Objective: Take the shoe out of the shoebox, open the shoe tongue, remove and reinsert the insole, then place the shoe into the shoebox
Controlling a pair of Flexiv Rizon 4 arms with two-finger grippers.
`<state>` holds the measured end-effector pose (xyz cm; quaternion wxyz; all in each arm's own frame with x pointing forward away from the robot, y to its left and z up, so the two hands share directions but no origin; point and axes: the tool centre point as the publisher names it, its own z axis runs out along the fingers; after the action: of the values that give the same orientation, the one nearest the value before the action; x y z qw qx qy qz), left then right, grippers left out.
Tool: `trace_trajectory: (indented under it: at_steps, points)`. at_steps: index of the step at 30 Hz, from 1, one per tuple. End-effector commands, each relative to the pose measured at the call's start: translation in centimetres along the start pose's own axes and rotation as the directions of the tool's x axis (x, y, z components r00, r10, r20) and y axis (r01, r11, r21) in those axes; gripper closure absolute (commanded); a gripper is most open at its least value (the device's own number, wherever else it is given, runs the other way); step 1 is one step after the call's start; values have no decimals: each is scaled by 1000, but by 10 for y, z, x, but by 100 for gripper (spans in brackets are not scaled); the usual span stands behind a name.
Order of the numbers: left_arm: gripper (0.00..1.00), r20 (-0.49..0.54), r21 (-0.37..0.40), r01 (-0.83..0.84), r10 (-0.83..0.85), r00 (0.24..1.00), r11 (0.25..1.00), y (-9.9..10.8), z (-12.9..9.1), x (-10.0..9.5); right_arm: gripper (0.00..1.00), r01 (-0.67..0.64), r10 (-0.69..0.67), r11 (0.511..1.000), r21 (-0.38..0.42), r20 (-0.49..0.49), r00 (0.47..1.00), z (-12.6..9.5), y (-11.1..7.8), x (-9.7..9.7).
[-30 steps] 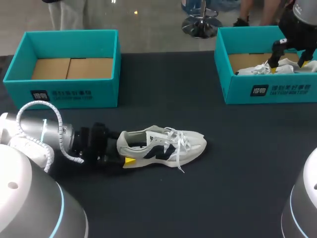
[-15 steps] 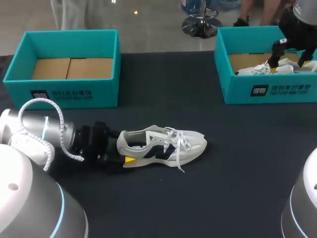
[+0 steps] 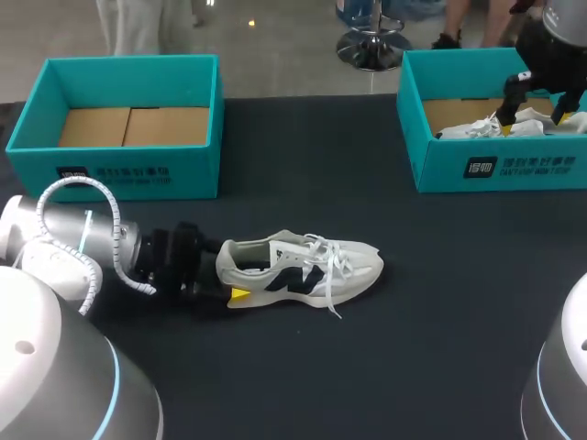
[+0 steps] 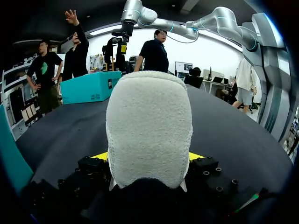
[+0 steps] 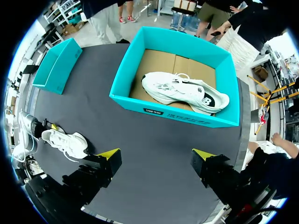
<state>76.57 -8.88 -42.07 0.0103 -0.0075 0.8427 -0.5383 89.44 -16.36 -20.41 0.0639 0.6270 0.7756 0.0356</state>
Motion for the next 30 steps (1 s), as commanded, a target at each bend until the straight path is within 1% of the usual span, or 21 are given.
trace_trajectory:
  at_steps: [1,26,27,28,29,30]
  points:
    - [100,1,-6,0,0,1000,1000,1,1,-2,0,0,0,1000,1,1,1000,0,1,0]
    - [100,1,-6,0,0,1000,1000,1,1,-2,0,0,0,1000,1,1,1000,0,1,0]
    - [100,1,-6,0,0,1000,1000,1,1,-2,0,-15,15,1000,-2,12,1000,-2,0,3]
    - [100,1,-6,0,0,1000,1000,1,1,-2,0,-47,47,999,11,43,998,-4,-1,7]
    - [100,1,-6,0,0,1000,1000,1,1,-2,0,-61,61,998,2,62,996,-6,-2,11]
    - [100,1,-6,0,0,1000,1000,1,1,-2,0,-80,81,997,-6,50,996,-8,-2,15]
